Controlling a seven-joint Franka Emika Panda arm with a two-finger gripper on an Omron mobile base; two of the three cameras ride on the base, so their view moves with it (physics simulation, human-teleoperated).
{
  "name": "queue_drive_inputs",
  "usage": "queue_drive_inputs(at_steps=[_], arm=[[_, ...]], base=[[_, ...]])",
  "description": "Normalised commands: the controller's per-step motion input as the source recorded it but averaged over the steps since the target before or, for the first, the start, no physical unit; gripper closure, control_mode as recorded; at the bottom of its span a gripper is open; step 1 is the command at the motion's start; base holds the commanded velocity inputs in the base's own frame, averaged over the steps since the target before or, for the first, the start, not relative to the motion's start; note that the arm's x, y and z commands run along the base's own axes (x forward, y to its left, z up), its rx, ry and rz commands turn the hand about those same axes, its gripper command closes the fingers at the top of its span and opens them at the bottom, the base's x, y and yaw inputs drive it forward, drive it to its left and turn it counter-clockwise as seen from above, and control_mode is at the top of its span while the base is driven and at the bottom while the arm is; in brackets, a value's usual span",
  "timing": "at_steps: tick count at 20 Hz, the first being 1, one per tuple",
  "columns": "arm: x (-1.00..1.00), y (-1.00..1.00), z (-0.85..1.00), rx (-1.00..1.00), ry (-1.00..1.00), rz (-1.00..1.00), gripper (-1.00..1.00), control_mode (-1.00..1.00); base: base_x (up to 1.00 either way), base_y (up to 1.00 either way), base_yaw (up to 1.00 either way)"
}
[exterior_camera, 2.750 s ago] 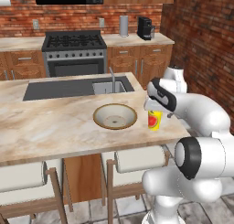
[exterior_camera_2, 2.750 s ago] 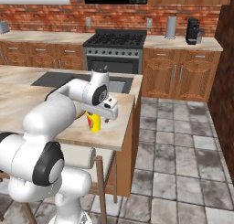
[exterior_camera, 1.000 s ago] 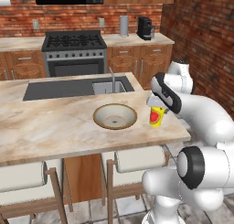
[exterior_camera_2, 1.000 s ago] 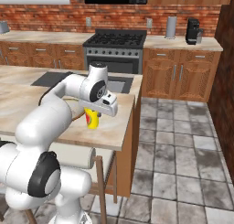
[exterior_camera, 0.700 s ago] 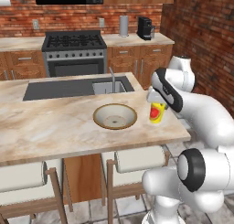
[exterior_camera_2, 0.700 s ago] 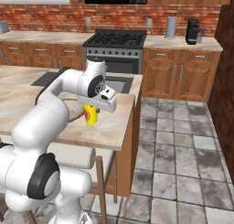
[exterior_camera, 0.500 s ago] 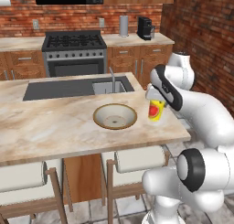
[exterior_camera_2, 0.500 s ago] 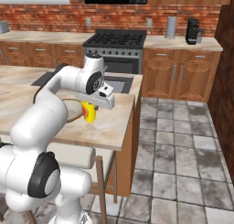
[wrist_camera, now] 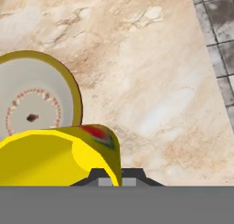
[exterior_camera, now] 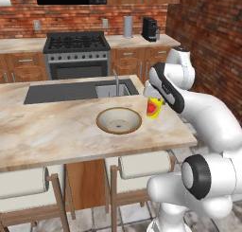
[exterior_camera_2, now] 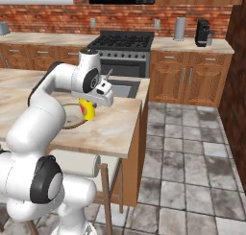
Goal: Place the cup inside the bowl on the dining table and move the bowl to any counter.
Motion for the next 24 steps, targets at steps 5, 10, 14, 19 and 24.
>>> queue_drive_inputs(at_steps=[5, 10, 14, 19, 24], arm=[[0.02, 0.32, 0.1, 0.0, -0.11, 0.0, 1.0, -1.0], [0.01, 0.34, 0.03, 0.0, -0.13, 0.0, 1.0, -1.0], [0.05, 0.4, 0.0, 0.0, -0.12, 0.0, 1.0, -1.0], [0.11, 0.41, 0.0, 0.0, 0.0, 0.0, 1.0, -1.0], [0.37, 0.41, 0.0, 0.0, 0.07, 0.0, 1.0, -1.0]], base=[[0.0, 0.0, 0.0], [0.0, 0.0, 0.0], [0.0, 0.0, 0.0], [0.0, 0.0, 0.0], [0.0, 0.0, 0.0]])
